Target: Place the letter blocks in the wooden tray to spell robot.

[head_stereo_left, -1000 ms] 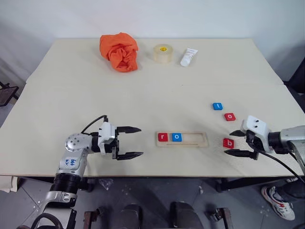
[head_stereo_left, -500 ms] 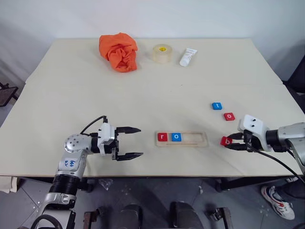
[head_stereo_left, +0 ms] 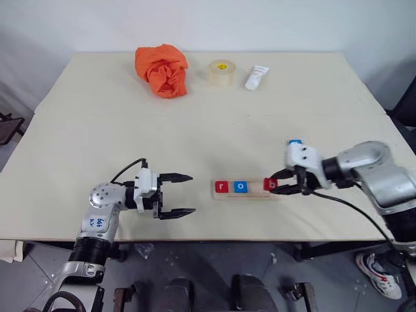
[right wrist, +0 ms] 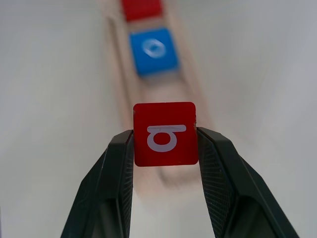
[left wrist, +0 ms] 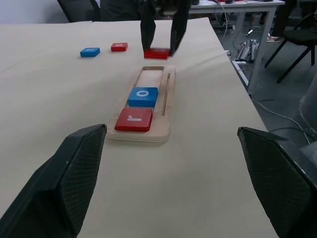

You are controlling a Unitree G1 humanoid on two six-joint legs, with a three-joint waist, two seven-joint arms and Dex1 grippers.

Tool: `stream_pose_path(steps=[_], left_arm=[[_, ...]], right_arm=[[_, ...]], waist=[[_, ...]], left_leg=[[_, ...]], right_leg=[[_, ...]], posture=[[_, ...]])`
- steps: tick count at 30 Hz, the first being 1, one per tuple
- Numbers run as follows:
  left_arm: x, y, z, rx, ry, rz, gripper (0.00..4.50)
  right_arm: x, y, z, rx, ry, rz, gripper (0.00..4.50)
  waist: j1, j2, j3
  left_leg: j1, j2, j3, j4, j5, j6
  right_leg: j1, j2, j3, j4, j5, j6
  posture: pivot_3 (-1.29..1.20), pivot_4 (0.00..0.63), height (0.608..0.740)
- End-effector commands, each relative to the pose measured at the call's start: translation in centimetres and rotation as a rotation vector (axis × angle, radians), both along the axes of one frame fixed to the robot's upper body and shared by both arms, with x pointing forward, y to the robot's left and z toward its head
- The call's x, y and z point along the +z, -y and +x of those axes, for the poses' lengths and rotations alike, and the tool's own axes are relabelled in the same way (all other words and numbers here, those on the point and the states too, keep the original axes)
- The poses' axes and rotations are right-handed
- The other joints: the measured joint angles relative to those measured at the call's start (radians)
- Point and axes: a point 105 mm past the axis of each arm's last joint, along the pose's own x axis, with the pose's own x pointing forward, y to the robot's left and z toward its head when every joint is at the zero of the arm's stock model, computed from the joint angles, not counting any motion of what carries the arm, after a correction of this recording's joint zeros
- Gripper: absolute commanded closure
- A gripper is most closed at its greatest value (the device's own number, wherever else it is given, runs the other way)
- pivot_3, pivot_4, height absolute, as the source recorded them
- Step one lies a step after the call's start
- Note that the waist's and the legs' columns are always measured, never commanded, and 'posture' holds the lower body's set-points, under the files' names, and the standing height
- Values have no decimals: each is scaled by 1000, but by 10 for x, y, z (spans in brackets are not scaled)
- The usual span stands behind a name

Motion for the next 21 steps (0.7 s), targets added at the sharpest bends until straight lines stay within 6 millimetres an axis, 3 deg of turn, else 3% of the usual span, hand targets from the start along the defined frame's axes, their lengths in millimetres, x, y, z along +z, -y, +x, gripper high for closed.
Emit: stream_pose_path(steps=[1,7,21], left_arm=[[8,2,1,-4,44,-9,0],[6,1,-3,3,47,-12,0],[10,-2,-2,18,63,-10,0]], right_arm=[[6,1,9,7,48,-23,3043],[0,-5,20,33,58,-38,3043],[-5,-22,17,107,40,-31,3043]], waist=[[1,0,0],[-3,0,0],[-3,0,0]], left_leg=[[0,0,0,0,0,0],[0,0,0,0,0,0],[0,0,0,0,0,0]], right_leg=[[0,0,0,0,0,0],[0,0,0,0,0,0],[-1,1,0,1,0,0]], posture=[[0,150,740],[0,150,740],[0,150,740]])
